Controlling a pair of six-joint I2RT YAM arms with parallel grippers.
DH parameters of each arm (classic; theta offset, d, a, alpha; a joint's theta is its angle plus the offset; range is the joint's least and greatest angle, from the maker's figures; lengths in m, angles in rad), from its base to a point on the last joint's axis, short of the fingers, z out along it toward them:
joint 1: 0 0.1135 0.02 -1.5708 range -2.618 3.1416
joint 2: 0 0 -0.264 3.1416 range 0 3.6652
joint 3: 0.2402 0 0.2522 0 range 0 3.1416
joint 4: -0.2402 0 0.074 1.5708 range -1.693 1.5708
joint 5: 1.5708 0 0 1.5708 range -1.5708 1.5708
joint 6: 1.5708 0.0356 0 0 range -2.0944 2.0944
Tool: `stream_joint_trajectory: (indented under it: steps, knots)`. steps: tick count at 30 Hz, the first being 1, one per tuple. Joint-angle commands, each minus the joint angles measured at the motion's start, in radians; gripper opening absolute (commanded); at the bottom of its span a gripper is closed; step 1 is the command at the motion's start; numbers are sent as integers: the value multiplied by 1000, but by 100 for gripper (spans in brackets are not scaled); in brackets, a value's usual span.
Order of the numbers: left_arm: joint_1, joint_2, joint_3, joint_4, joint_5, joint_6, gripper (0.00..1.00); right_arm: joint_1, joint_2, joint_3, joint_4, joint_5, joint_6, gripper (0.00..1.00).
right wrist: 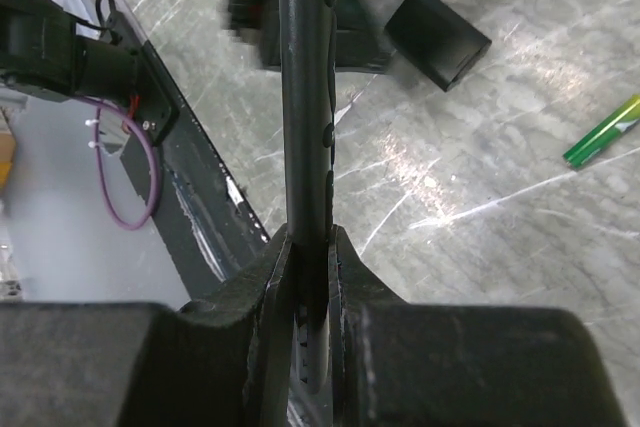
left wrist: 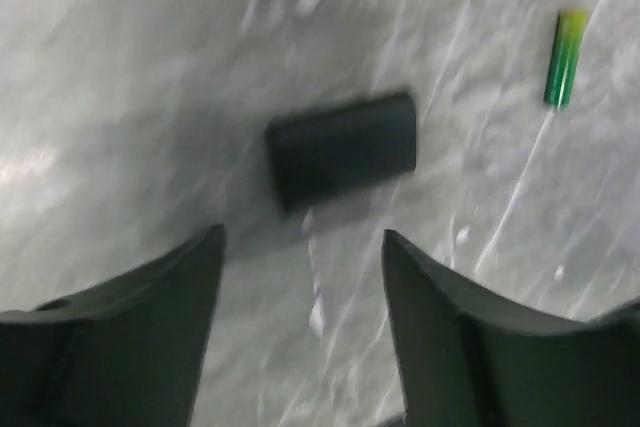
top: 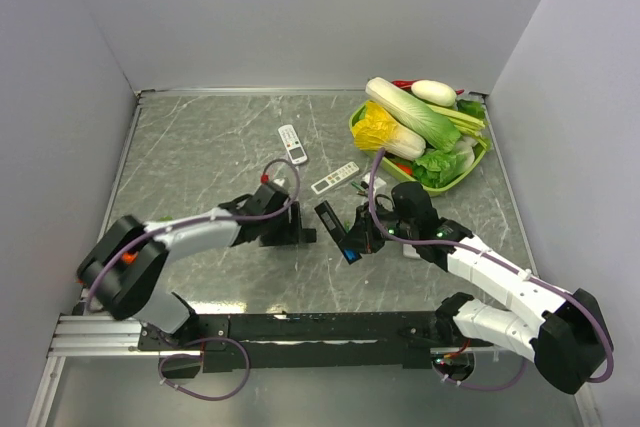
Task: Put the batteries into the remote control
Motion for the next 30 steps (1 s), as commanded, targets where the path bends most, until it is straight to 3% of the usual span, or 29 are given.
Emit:
stream_joint_trajectory:
  steps: [1,4,7,12,14,19,24,30]
  knots:
    - [13,-177,-99,101,9,-113,78,-6,-15,-3,93,-59,61,0]
    - [40,-345,-188,211,27,-140,92,-3,12,-12,153,-116,117,0]
    - [79,-524,-297,385,88,-158,99,0,31,-18,264,-148,178,0]
    - [100,-745,-470,698,182,-221,99,41,92,-3,413,-229,296,0]
    - [103,-799,-504,753,185,-235,99,63,124,15,471,-242,337,0]
    - [120,-866,-575,912,220,-278,99,126,184,68,556,-260,406,0]
    - [128,-868,-576,892,234,-296,99,159,244,92,694,-289,505,0]
    - [129,-867,-619,1011,270,-363,90,204,305,131,719,-285,538,0]
